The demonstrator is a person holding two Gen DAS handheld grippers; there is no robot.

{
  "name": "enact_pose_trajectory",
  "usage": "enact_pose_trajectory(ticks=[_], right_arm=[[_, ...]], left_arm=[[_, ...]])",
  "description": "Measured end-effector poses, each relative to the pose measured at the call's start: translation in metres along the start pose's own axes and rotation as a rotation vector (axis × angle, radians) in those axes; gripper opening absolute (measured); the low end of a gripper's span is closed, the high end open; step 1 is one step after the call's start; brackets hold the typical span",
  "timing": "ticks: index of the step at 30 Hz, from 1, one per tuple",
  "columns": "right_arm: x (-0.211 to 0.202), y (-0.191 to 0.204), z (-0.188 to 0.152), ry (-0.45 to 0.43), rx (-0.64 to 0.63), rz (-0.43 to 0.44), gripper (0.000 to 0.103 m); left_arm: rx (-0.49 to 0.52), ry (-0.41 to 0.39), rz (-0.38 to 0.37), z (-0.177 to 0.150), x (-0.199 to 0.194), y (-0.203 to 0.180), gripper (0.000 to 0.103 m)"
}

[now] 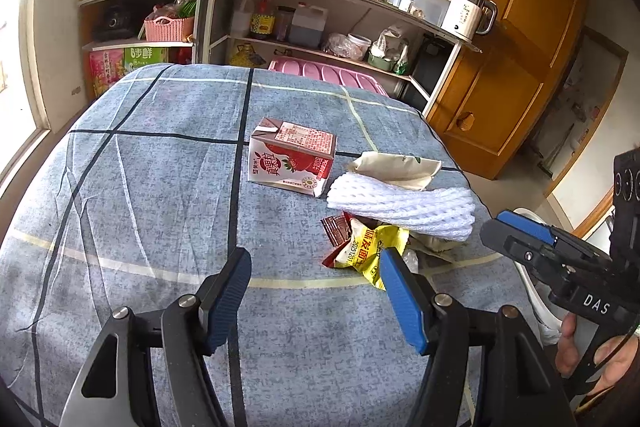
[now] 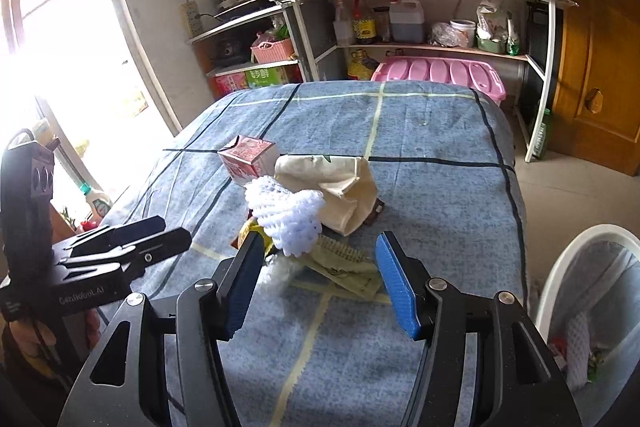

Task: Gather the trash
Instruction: 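Grasp a white foam fruit net with the right gripper while the left grasps the yellow snack bag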

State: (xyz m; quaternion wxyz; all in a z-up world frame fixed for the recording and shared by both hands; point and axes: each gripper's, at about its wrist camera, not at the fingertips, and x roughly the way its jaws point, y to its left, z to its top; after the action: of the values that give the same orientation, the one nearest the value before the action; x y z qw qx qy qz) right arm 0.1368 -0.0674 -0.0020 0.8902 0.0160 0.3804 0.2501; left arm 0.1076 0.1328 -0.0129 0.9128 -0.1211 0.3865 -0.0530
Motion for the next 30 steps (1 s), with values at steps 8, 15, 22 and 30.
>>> enact_pose_trajectory(ticks=[8, 15, 22, 30], right_arm=[[0.028, 0.007, 0.016, 0.035, -0.002, 0.011, 0.059], [0.037, 0.001, 0.014, 0.046, 0.018, 0.027, 0.036], [0.033, -0.002, 0.01, 0.036, 0.007, -0.007, 0.017], [0.019, -0.033, 0.003, 0.008, 0.094, -0.084, 0.015]], left_arm=[[-0.017, 0.051, -0.049, -0.001, 0.024, 0.003, 0.071], [-0.012, 0.079, -0.078, 0.0, 0.041, -0.003, 0.071], [-0.002, 0.09, -0.073, 0.001, 0.048, -0.007, 0.071], [0.039, 0.108, -0.076, 0.004, 0.059, -0.024, 0.071]])
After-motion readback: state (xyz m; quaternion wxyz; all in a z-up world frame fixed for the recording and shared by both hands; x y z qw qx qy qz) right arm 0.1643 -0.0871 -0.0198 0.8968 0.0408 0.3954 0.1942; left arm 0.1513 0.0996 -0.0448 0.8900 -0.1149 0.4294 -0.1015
